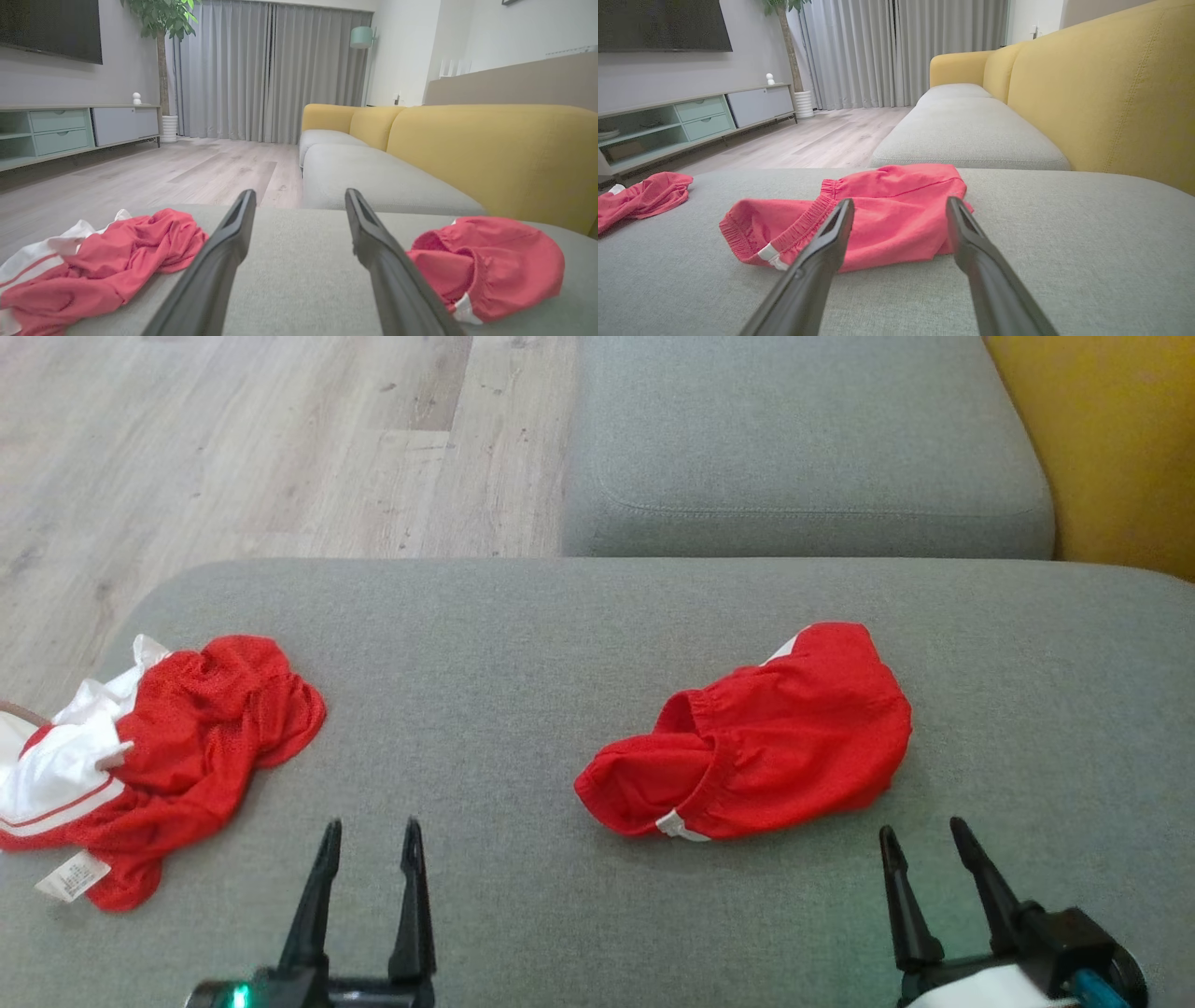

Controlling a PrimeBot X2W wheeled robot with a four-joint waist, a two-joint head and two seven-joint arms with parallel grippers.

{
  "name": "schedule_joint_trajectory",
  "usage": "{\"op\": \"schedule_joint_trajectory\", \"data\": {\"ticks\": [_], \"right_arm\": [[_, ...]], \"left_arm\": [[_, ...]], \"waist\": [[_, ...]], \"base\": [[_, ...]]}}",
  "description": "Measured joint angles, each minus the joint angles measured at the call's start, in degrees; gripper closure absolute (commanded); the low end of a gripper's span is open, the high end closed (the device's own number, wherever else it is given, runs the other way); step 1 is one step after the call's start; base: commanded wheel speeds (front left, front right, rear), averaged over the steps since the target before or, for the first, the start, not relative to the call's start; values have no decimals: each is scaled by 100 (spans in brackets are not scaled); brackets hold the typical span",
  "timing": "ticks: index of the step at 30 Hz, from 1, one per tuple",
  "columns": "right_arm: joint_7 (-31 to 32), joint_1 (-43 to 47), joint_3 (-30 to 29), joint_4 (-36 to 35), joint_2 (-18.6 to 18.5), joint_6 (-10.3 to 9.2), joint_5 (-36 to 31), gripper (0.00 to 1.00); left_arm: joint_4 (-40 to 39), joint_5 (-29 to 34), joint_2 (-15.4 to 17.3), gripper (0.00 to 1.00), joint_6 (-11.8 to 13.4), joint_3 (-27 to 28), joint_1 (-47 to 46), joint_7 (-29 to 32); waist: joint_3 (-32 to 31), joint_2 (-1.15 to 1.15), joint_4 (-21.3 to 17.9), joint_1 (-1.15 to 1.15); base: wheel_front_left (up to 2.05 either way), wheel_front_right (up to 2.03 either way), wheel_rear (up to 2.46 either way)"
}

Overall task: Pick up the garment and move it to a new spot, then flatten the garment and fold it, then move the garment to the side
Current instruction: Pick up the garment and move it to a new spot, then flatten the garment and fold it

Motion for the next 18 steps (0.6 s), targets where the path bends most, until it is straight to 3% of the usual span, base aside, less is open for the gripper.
{"op": "schedule_joint_trajectory", "data": {"ticks": [10, 18], "right_arm": [[0, 65, 45, 83, 2, 0, 34, 0], [0, 65, 69, 85, 2, 0, 34, 0]], "left_arm": [[20, 354, -107, 0, -345, 210, 274, 0], [93, 394, -129, 0, -352, 223, 309, 0]], "waist": [[-49, 0, -93, 1], [-82, 0, -170, 1]], "base": [[0, 0, 0], [0, 0, 0]]}}
